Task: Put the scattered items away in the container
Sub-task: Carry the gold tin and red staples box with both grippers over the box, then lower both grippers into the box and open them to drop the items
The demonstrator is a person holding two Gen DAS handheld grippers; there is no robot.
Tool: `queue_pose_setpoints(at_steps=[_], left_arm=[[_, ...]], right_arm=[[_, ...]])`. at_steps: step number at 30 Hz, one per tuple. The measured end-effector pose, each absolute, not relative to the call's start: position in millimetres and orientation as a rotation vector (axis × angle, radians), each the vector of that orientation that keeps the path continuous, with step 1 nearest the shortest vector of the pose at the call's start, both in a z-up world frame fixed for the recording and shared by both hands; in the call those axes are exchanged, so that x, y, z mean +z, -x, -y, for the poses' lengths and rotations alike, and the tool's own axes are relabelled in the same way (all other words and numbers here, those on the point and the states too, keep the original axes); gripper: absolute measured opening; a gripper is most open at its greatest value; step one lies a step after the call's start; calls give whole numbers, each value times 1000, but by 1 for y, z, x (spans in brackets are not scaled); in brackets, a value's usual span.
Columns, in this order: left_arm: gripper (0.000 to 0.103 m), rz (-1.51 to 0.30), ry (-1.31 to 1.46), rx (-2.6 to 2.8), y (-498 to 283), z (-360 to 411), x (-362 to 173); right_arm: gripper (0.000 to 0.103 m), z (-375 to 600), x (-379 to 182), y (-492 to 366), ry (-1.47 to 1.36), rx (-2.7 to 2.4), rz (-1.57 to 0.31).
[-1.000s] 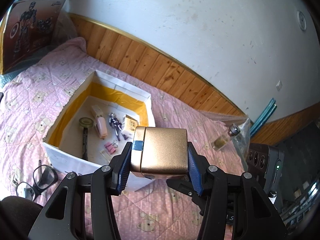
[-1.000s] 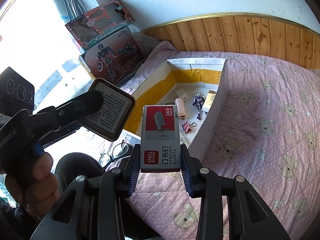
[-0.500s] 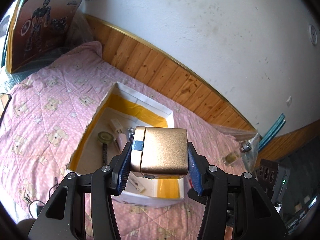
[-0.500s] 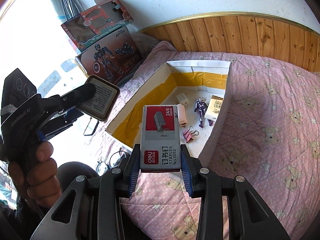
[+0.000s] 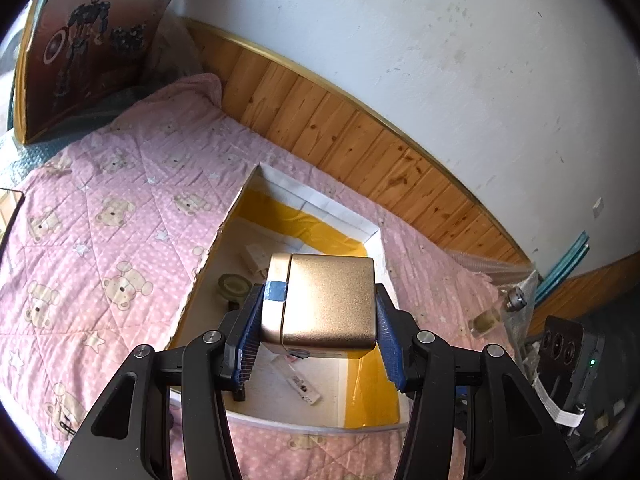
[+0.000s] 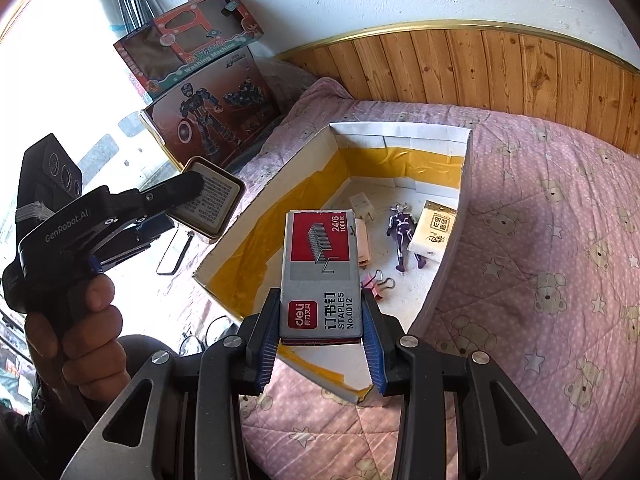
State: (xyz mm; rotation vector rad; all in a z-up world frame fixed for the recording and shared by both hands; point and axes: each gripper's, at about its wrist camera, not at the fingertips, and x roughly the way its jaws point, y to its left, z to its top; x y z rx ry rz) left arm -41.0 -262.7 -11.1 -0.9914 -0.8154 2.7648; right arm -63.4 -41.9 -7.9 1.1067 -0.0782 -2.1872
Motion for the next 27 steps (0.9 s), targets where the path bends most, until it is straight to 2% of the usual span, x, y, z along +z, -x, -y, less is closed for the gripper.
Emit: queue_pose_setpoints(at_steps=[11, 27], left_arm=[[53, 739, 1074, 2794, 81, 270, -14], [53, 745, 1210, 2788, 159, 281, -15]], right_arm=[[39, 45, -13, 84, -1129, -2188, 14], [39, 61, -28, 97, -1171, -2142, -224]])
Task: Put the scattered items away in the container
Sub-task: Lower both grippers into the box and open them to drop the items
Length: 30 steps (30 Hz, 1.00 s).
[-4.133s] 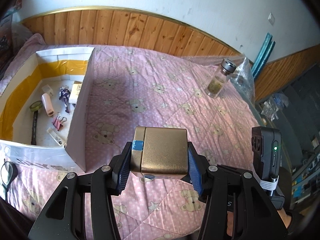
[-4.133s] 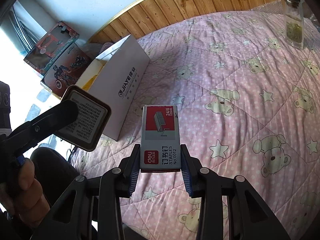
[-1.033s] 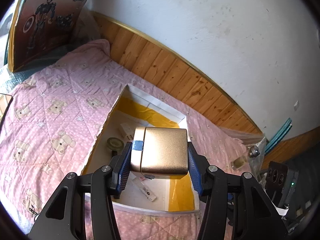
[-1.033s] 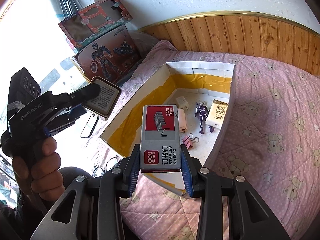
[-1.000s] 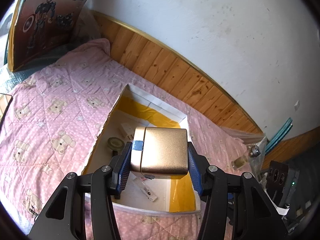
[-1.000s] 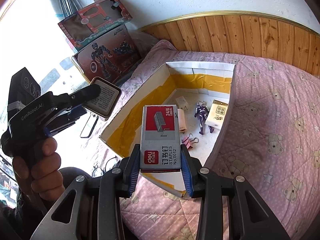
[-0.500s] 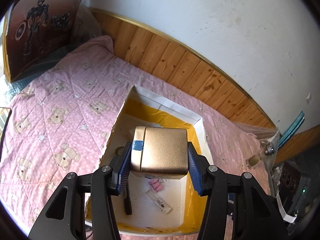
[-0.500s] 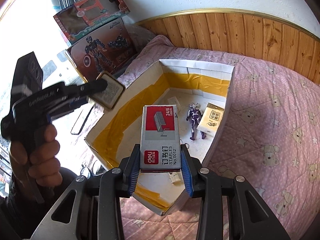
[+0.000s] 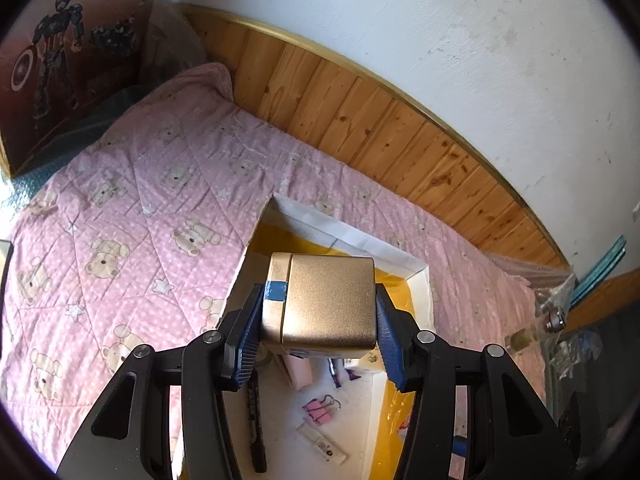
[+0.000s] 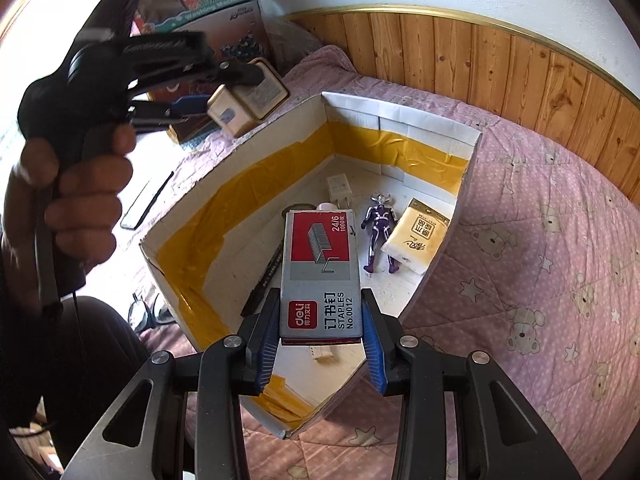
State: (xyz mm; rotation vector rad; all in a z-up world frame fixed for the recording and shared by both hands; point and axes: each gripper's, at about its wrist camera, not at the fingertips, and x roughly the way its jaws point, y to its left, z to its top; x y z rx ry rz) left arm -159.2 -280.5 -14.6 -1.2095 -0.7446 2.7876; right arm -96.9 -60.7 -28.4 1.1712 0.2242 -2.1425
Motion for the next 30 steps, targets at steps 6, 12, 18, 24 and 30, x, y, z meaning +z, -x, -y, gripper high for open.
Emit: queue_pose_setpoints(at_steps=[6, 12, 18, 24, 30], left_arm=[[53, 698, 1351, 2696, 168, 267, -40], [53, 663, 1472, 2605, 173, 256, -62], [54, 644, 1511, 2608, 173, 254, -68], [54, 668, 1553, 2589, 170, 260, -74], [55, 682, 1533, 2584, 167, 262, -70]], right_arm=[[39, 66, -35, 104, -1202, -2108, -335], [39, 73, -37, 111, -1224, -2085, -403], [39, 78, -39, 114, -1236, -2085, -418], [40, 77, -37, 116, -1247, -2108, -407], [40, 78, -35, 115, -1258, -2111, -388]])
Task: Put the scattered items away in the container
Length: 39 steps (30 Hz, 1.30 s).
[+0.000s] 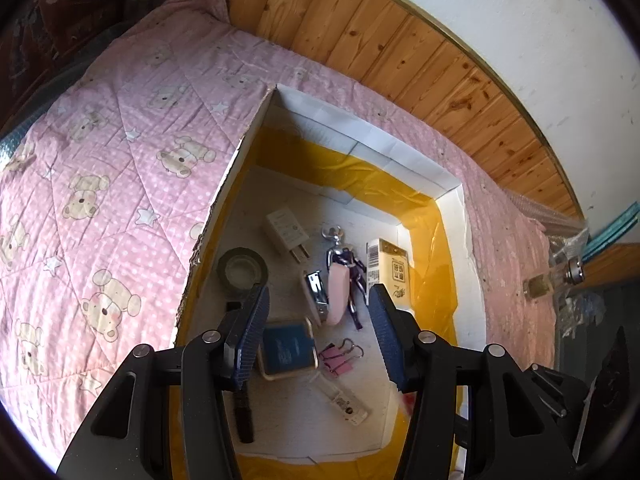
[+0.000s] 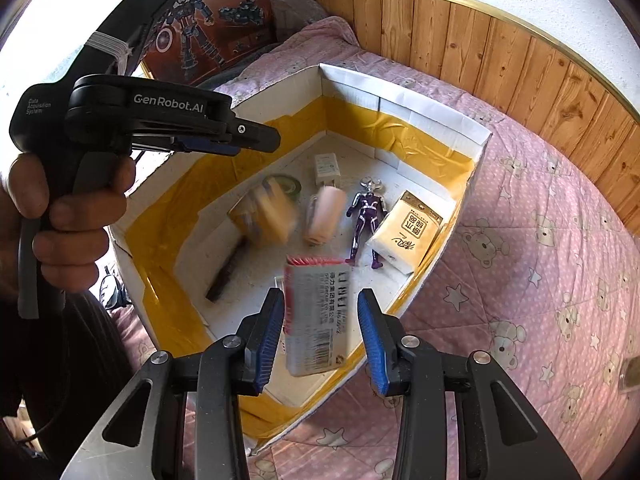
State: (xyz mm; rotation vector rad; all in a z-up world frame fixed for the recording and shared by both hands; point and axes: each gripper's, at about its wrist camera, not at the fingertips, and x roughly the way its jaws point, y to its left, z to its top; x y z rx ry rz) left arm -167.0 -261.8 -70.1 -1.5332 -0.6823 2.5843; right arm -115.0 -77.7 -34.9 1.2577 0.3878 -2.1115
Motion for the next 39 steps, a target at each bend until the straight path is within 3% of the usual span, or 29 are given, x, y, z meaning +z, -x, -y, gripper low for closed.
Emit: queue_pose_setpoints(at_steps=[7, 23, 39], left_arm=[[55, 676, 1516, 2607, 162, 264, -66], [55, 339, 1364, 2874, 123, 237, -33], [55, 335, 1301, 2874, 70, 216, -10]], right_arm=[[40, 79, -32, 110, -1265, -2108, -375], [40, 83, -23, 90, -1262, -2101, -399], [46, 86, -12, 58, -1231, -2089, -422]])
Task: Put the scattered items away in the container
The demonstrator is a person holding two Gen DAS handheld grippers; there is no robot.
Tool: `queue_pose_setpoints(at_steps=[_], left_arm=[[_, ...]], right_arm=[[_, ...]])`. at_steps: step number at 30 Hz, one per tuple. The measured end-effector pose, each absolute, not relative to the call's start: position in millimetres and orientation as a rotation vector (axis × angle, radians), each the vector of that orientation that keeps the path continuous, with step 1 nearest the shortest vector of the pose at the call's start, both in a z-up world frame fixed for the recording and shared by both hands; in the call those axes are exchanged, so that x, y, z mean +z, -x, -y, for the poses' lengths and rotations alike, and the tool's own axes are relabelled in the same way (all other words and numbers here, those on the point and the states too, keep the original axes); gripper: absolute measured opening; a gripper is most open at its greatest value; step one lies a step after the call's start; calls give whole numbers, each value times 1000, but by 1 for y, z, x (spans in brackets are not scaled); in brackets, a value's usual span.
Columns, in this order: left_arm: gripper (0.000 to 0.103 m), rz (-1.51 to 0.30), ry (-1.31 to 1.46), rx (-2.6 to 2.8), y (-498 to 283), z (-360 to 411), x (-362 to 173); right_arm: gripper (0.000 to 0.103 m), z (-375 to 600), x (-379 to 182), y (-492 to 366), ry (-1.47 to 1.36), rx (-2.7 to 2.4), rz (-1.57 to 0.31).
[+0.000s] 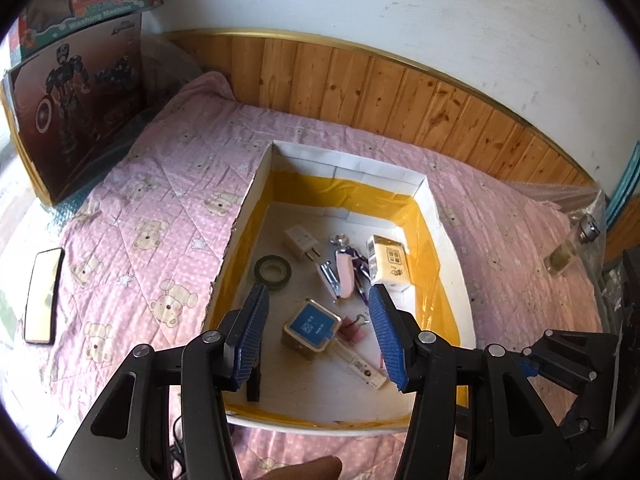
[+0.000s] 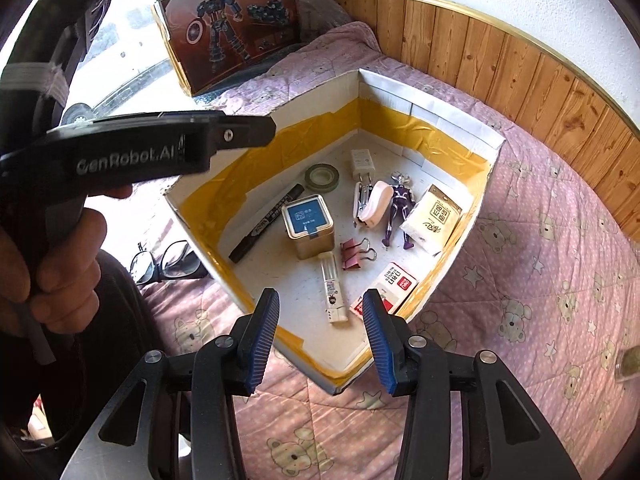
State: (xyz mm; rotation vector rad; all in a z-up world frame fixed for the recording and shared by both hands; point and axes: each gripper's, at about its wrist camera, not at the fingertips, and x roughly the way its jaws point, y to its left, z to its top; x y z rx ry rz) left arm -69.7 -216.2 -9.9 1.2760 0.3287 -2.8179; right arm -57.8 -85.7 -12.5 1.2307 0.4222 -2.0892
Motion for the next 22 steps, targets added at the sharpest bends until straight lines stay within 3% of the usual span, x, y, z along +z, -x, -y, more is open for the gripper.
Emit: queue_pose_setpoints(at_steps=[5, 10, 17, 22], left_arm=[[55, -294, -1261, -2826, 56, 206, -4], [62, -287, -1240, -2831, 44, 201, 2], [63, -360, -1213, -2810, 26, 207, 6], [63, -315, -1203, -2803, 18, 201, 11]], right_arm=[[47, 85, -8, 50, -1223, -2092, -427], [48, 87, -7, 46, -1220, -2099, -438], [49, 88, -6, 46, -1228, -2122, -423], [49, 88, -6, 46, -1237, -2131, -395]])
